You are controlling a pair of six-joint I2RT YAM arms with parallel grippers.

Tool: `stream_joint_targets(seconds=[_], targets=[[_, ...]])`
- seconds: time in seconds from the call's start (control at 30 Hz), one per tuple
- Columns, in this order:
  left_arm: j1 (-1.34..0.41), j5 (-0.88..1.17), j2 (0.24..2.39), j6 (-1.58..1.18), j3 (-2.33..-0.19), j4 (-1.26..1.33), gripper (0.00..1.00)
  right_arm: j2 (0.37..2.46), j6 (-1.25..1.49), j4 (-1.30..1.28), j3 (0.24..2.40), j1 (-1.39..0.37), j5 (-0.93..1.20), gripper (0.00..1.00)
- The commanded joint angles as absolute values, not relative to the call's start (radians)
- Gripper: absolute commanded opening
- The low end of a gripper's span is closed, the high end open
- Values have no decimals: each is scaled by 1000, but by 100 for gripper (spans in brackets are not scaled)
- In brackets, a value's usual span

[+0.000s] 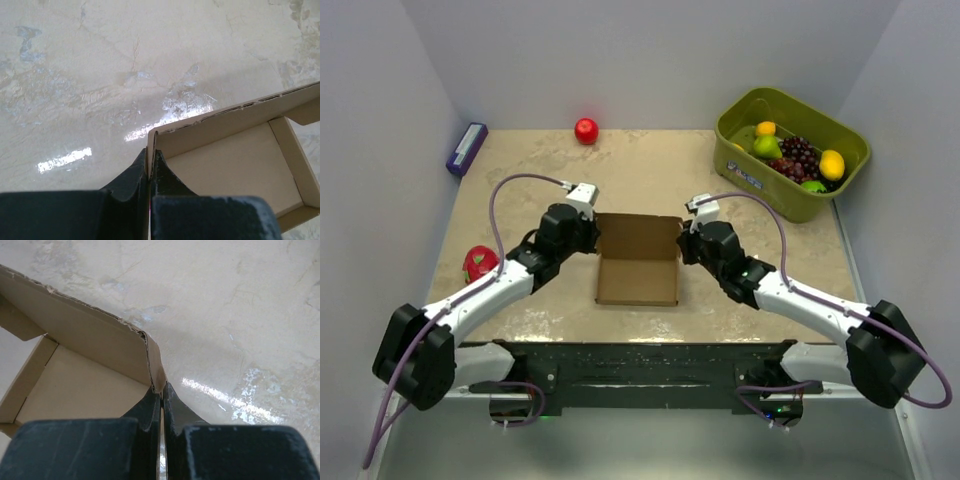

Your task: Fold the paper box

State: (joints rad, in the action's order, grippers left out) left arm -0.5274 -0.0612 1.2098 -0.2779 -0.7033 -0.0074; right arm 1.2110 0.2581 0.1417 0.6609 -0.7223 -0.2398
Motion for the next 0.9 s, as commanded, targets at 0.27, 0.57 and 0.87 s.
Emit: stream_joint_targets(seconds=[0.27,0.57,0.87], targets=[[-612,-270,1379,-284,-808,276,0,1322,354,390,716,-738,-466,0],[-612,-267,1526,-290,-767,481,0,1479,342,469,792,-736,-551,0],[-623,-256,1565,-351,-697,558,0,1506,382,491,730,-736,-540,0]])
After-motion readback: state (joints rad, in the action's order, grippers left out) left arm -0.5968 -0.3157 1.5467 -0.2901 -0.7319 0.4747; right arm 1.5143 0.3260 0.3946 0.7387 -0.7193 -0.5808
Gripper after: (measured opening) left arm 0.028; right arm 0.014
